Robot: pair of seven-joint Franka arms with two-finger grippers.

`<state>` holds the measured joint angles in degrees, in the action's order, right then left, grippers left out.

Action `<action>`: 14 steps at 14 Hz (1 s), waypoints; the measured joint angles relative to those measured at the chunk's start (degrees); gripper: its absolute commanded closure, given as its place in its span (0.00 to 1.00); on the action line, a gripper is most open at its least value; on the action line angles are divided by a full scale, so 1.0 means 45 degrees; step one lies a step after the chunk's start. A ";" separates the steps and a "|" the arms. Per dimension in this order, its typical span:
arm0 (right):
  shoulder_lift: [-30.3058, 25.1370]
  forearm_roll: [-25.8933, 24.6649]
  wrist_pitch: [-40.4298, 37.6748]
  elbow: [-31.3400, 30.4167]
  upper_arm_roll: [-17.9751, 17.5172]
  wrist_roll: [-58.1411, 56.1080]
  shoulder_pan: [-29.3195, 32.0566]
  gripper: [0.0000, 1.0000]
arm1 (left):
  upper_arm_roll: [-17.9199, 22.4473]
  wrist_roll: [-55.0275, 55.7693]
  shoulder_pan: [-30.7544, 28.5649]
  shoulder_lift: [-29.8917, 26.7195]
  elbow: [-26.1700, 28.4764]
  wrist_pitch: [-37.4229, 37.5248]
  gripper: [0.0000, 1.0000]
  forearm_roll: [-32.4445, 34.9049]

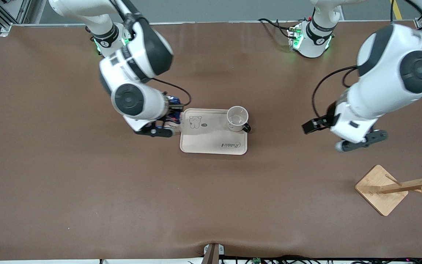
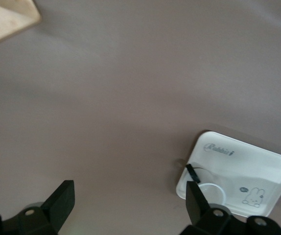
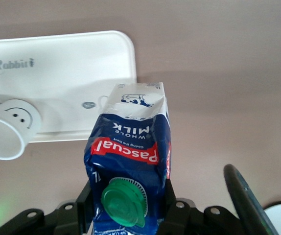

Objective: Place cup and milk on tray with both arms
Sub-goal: 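Place the milk carton on the tray while the left gripper withdraws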

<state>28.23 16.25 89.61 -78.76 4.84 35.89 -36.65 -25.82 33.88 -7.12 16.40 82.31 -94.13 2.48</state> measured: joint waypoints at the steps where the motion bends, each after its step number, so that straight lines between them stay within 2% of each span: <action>1: 0.0241 0.0000 0.0265 0.0096 0.0005 0.0224 -0.0289 1.00 | 0.0004 -0.0490 -0.0396 -0.0178 0.0000 0.0158 0.00 0.0006; 4: 0.0957 -0.0001 0.1172 0.0141 0.0011 0.0834 -0.0923 1.00 | 0.0011 -0.1733 -0.1485 -0.0724 0.0001 0.0821 0.00 0.0342; 5: 0.1201 -0.0001 0.1367 0.0163 0.0011 0.0884 -0.1038 0.96 | 0.0013 -0.2120 -0.1668 -0.0895 0.0001 0.0949 0.00 0.0754; 6: 0.1436 -0.0001 0.1536 0.0187 0.0015 0.0885 -0.1093 0.72 | 0.0008 -0.2577 -0.1720 -0.1044 0.0001 0.1009 0.00 0.1131; 7: 0.1597 0.0021 0.1612 0.0265 0.0016 0.0885 -0.1109 0.06 | -0.0016 -0.2871 -0.1706 -0.1165 0.0001 0.1032 0.00 0.1325; 8: 0.1611 0.0023 0.1665 0.0355 0.0017 0.0921 -0.1117 0.00 | -0.0048 -0.3008 -0.1688 -0.1293 0.0000 0.1036 0.00 0.1416; 14: 0.1821 0.0021 0.2230 0.0535 0.0039 0.0826 -0.1187 0.00 | -0.0056 -0.3101 -0.1768 -0.2227 -0.0029 0.2222 0.00 0.1515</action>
<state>36.42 16.35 99.65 -76.36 5.02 39.61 -41.99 -26.07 19.92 -15.07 6.37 82.18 -84.13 9.30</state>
